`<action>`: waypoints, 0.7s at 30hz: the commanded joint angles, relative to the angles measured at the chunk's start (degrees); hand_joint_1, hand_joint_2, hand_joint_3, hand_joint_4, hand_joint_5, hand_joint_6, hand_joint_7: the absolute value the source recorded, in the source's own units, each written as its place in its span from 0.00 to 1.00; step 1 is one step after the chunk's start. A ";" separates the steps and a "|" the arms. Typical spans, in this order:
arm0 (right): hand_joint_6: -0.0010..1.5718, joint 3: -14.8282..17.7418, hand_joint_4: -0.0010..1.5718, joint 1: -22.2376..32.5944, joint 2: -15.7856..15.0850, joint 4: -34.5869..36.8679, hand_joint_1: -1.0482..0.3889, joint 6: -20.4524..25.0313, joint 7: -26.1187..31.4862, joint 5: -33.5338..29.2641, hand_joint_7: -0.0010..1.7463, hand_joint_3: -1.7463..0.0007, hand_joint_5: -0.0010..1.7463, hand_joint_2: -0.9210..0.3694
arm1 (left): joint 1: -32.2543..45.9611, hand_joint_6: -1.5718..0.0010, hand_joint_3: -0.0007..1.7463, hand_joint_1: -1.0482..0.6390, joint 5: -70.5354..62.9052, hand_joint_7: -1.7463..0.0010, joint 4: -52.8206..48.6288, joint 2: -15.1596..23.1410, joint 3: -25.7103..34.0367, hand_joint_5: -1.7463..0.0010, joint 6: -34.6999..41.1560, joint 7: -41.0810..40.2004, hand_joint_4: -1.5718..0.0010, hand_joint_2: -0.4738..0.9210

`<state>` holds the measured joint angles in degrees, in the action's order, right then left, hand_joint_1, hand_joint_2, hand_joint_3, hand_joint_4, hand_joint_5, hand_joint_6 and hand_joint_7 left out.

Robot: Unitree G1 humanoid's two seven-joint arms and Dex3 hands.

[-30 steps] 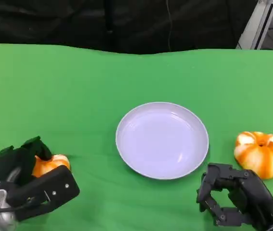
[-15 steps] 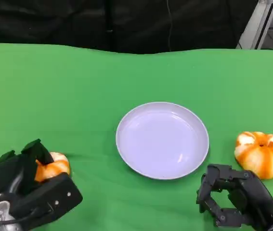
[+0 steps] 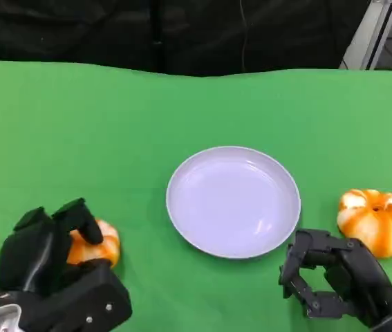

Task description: Grasp the bread from the table and place it into the plate.

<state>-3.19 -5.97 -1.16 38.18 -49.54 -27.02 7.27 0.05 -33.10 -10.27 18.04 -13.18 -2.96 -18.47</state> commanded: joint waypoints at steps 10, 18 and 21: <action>0.54 0.14 0.51 -1.13 0.69 1.28 0.65 -0.61 1.61 -1.53 0.75 0.38 0.91 0.29 | 2.95 0.71 0.01 0.56 -2.46 0.00 12.74 0.97 1.39 0.00 0.42 4.31 0.59 0.92; 0.53 0.20 0.51 -1.72 0.89 2.82 0.66 -1.92 1.79 -1.39 0.75 0.37 0.92 0.29 | 2.26 0.71 0.01 0.56 -4.75 0.00 16.42 0.25 1.60 0.00 2.05 5.55 0.58 0.92; 0.53 0.33 0.51 -2.26 0.89 4.06 0.64 -2.94 1.29 -0.97 0.75 0.37 0.92 0.30 | 1.97 0.71 0.01 0.57 -4.80 0.00 17.43 0.07 1.66 0.00 1.91 6.21 0.58 0.92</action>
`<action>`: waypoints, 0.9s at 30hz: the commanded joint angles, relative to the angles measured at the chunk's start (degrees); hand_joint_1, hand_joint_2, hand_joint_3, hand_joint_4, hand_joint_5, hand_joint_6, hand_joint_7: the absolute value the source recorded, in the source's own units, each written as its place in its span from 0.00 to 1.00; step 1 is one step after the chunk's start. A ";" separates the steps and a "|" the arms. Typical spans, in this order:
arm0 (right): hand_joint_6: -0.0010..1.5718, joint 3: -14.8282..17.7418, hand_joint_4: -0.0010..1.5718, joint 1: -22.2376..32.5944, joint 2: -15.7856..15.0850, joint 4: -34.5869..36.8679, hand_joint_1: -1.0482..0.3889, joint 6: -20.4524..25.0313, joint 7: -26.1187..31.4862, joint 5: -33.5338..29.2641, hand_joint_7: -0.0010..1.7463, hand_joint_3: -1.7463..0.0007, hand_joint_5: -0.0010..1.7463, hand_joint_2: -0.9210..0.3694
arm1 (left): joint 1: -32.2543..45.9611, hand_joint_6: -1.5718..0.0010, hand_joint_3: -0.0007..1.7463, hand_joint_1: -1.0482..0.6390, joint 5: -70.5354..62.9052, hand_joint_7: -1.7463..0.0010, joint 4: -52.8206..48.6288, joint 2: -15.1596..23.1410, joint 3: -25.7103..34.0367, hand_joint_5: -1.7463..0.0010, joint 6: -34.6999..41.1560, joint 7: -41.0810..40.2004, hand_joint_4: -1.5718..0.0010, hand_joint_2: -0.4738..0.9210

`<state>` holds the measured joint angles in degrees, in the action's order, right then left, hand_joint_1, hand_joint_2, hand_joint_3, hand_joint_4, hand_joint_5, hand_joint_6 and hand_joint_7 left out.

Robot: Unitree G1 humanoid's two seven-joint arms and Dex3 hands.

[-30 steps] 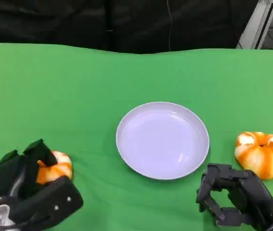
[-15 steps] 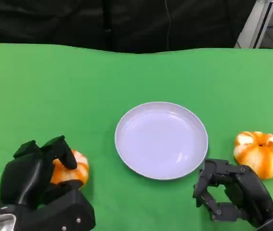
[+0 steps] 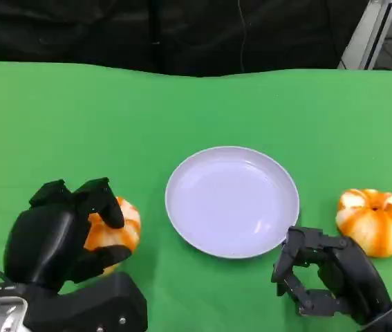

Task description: Grasp the bread from the table and place it into the plate.

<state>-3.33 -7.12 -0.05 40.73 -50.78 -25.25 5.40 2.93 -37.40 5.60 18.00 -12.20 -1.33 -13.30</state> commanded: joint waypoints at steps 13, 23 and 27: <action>0.53 0.50 0.51 -1.03 -0.25 1.96 0.64 -2.09 -0.86 1.10 0.76 0.36 0.92 0.31 | -4.34 0.72 0.00 0.57 -0.41 0.00 2.78 -1.63 -0.54 0.00 -0.63 3.04 0.59 0.91; 0.53 0.66 0.51 -0.86 -0.28 1.43 0.66 -1.66 -1.08 1.38 0.75 0.36 0.91 0.31 | -7.64 0.72 0.00 0.57 0.00 0.00 0.87 -4.61 -2.30 0.00 -1.50 4.11 0.58 0.91; 0.53 0.75 0.51 -0.73 -0.48 1.40 0.66 -1.71 -0.92 1.12 0.75 0.36 0.91 0.30 | -9.56 0.72 0.00 0.58 -0.37 0.00 -0.58 -5.93 -3.45 0.00 -1.81 4.24 0.58 0.91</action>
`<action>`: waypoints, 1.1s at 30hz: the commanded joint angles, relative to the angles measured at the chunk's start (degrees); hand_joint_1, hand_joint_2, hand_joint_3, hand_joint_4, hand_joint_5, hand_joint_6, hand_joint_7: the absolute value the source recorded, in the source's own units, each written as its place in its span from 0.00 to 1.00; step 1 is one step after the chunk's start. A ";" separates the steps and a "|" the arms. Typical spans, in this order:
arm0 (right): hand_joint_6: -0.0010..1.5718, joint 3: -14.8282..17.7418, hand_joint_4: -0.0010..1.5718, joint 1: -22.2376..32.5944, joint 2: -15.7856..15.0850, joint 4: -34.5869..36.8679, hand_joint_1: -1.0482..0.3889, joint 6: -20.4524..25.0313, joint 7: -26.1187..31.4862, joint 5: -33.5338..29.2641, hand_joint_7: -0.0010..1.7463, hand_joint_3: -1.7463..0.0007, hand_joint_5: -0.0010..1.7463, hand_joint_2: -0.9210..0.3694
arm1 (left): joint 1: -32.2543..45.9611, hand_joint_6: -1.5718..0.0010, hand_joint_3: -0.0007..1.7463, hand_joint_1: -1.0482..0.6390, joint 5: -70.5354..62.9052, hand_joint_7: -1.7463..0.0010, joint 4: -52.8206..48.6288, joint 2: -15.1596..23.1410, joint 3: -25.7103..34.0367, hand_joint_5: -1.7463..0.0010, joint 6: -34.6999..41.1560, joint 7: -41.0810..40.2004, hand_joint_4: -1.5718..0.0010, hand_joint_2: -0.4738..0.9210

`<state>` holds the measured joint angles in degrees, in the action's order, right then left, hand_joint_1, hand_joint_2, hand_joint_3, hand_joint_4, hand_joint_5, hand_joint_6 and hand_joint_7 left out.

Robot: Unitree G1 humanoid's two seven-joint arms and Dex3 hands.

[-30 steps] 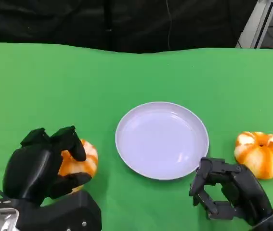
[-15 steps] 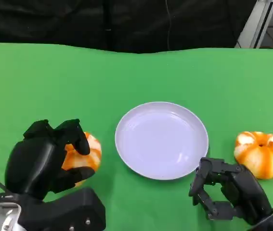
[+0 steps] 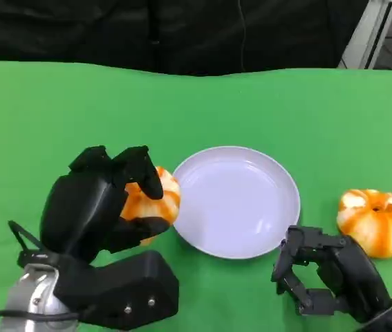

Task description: Grasp the bread from the table and place it into the plate.

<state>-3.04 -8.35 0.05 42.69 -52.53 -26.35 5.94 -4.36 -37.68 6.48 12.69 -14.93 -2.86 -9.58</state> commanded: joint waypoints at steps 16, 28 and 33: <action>0.54 0.63 0.52 0.89 -0.92 -0.63 0.65 -0.68 0.45 0.21 0.74 0.37 0.89 0.30 | -9.81 0.72 0.00 0.57 2.70 0.00 -9.39 -4.91 -4.30 0.00 -0.67 3.77 0.61 0.91; 0.53 0.61 0.53 1.28 -1.15 -0.97 0.63 -0.30 -0.17 0.68 0.75 0.37 0.90 0.29 | -16.19 0.73 0.00 0.59 4.78 0.01 -16.06 -8.36 -5.71 0.00 -0.06 6.33 0.62 0.91; 0.54 0.42 0.53 1.39 -1.12 -0.95 0.63 -0.23 -0.31 0.55 0.74 0.37 0.90 0.29 | -19.54 0.73 0.00 0.60 4.32 0.02 -19.47 -8.89 -6.88 0.00 -0.39 6.67 0.64 0.91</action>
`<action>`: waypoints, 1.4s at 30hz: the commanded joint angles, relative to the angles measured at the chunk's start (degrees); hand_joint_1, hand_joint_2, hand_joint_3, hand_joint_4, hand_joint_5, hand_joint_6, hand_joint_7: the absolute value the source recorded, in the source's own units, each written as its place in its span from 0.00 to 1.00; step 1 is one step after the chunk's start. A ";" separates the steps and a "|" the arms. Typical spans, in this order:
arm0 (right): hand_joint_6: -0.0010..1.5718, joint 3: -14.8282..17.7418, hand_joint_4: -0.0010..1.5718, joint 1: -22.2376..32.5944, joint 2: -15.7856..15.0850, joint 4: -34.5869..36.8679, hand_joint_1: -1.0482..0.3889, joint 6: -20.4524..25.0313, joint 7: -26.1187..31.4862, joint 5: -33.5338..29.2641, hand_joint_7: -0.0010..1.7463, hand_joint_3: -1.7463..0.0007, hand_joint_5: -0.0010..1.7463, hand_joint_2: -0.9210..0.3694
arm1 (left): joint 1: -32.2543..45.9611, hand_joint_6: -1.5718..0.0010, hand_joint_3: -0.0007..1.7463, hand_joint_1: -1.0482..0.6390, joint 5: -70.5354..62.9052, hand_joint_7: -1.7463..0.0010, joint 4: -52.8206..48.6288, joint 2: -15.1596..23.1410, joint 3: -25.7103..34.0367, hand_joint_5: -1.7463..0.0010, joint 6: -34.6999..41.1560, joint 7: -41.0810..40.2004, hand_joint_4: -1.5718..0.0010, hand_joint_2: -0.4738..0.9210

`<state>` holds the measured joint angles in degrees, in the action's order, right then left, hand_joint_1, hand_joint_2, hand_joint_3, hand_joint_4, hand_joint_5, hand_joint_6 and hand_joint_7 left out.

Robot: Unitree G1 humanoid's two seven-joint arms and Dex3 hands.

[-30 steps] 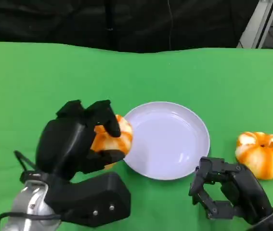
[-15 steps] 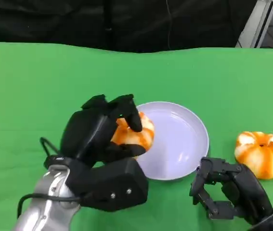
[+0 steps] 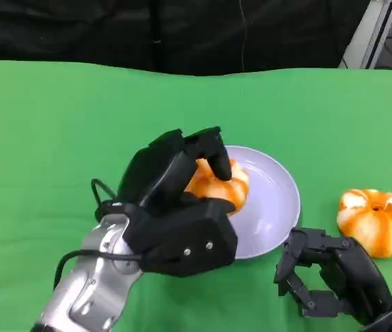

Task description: Grasp the bread from the table and place it into the plate.

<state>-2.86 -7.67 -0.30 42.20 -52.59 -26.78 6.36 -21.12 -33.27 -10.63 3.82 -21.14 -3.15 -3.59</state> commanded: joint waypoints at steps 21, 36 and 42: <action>0.54 -0.19 0.52 0.76 -0.40 -0.26 0.62 -0.42 0.17 -0.14 0.75 0.38 0.91 0.29 | -14.82 0.68 0.00 0.58 0.93 0.14 -24.35 -3.41 -2.94 0.00 -5.27 -0.75 0.67 0.91; 0.55 -0.26 0.53 0.47 -0.33 0.43 0.63 -1.99 0.62 -0.85 0.71 0.37 0.88 0.30 | -19.58 0.67 0.00 0.55 3.87 0.16 -35.89 -6.54 -2.46 0.00 -9.74 -0.80 0.67 0.92; 0.56 -0.39 0.54 0.35 -0.24 0.67 0.62 -2.32 1.36 -1.42 0.69 0.37 0.88 0.30 | -20.34 0.54 0.00 0.48 3.82 0.53 -36.34 -6.32 -3.03 0.35 -8.86 0.87 0.59 0.94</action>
<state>-3.35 -6.98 -0.25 42.86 -54.49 -25.96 5.11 -39.96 -29.76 -46.72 -3.21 -24.23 -12.44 -4.01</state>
